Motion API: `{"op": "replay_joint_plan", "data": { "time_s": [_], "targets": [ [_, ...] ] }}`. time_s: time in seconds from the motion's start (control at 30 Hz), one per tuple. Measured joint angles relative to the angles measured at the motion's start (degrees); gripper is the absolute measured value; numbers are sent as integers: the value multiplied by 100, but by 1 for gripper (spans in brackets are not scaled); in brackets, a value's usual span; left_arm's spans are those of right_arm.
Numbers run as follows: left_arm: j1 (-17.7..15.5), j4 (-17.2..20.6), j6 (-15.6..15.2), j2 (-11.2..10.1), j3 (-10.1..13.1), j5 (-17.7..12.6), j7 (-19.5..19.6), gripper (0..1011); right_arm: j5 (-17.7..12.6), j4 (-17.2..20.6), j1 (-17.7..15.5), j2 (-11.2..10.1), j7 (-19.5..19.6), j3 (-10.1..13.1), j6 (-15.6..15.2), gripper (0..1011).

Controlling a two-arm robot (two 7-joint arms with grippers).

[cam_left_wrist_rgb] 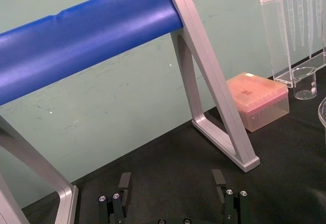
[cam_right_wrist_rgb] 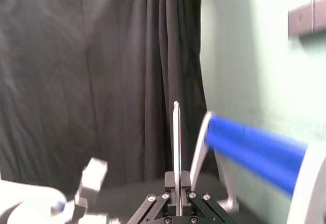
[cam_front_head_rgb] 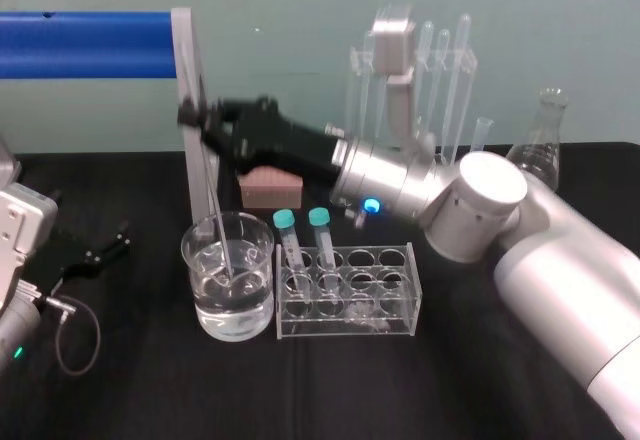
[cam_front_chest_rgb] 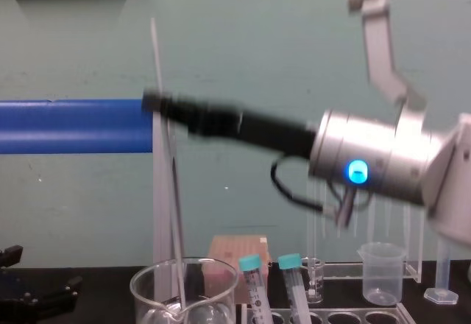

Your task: Hold the thermometer with one hand and immerse one end into the beaker, then reinsert it into the test tube rack.

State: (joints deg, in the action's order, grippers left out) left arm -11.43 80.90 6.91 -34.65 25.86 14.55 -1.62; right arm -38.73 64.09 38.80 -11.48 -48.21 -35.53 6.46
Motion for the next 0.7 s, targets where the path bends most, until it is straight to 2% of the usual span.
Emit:
{"op": "replay_joint_plan", "data": {
  "time_s": [0.1, 0.17, 0.37, 0.47, 0.57, 0.67, 0.7],
  "targets": [
    [0, 0, 0, 0, 0, 0, 0, 1008, -172, 184, 64, -2, -7, 114, -54, 51],
    [0, 0, 0, 0, 0, 0, 0, 1008, -386, 439, 142, -16, -5, 264, -117, 51],
    [0, 0, 0, 0, 0, 0, 0, 1008, -862, 1108, 316, -184, 54, 638, -263, 52],
    [0, 0, 0, 0, 0, 0, 0, 1008, -1016, 1478, 341, -414, 168, 829, -327, 52],
    [0, 0, 0, 0, 0, 0, 0, 1008, -1053, 1693, 291, -604, 282, 919, -379, 51],
    [0, 0, 0, 0, 0, 0, 0, 1008, -1073, 2035, 65, -996, 552, 1015, -562, 52],
    [0, 0, 0, 0, 0, 0, 0, 1008, -1073, 2035, 65, -996, 552, 1015, -562, 52]
  ]
}}
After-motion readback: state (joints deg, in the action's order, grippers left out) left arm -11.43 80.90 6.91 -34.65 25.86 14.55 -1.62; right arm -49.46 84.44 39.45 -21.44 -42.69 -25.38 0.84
